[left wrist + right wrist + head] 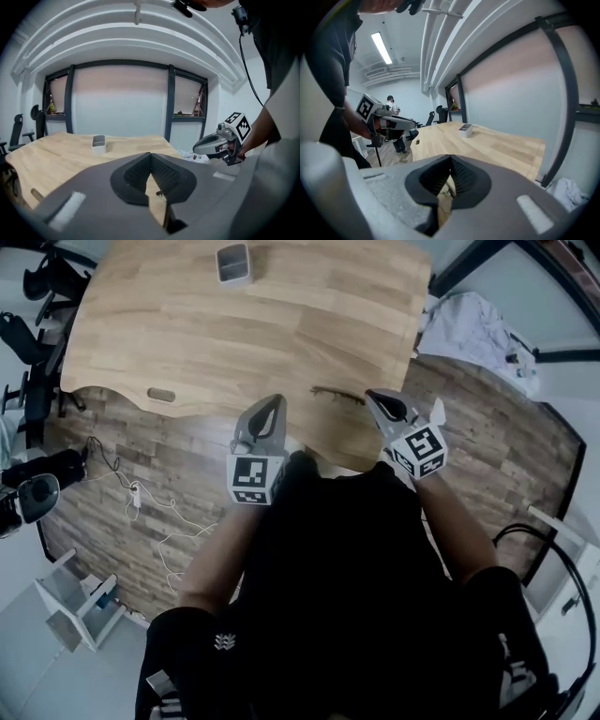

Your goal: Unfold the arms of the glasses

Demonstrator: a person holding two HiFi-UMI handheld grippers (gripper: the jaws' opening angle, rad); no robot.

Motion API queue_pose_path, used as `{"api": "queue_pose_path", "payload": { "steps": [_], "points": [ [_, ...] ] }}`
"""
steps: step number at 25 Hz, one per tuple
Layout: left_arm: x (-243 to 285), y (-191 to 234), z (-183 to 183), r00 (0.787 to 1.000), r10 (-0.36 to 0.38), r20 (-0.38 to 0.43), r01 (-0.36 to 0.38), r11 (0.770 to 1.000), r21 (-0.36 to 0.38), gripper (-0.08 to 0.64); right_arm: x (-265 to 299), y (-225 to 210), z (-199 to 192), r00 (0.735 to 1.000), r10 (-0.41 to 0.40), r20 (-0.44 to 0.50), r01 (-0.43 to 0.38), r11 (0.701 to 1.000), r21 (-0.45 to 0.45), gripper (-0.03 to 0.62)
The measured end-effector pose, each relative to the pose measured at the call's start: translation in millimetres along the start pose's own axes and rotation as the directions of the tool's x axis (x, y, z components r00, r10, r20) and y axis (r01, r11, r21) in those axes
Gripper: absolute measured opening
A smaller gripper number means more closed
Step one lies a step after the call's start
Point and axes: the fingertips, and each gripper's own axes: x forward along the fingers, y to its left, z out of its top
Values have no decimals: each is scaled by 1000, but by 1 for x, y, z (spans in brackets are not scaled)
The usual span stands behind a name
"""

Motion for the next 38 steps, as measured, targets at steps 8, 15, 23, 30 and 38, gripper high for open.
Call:
{"api": "queue_pose_path", "payload": {
  "steps": [8,15,23,30,38],
  "points": [
    [24,37,-23,971,-236,-36,237,972,15,8,48,31,8,987,-135,-92,136,991,-2,0],
    [47,30,-25,955,-294,-49,295,955,30,8,59,39,3,982,-80,-174,71,996,-54,0],
    [60,34,-37,973,-205,-106,206,979,0,8,104,35,-43,946,93,-311,-142,980,-139,2],
    [65,27,-44,980,-173,-93,170,985,-39,8,126,27,-76,882,126,-454,-269,926,-264,20],
    [59,33,-61,983,-141,-117,134,989,-66,8,138,35,-102,822,169,-545,-368,887,-280,32]
  ]
}}
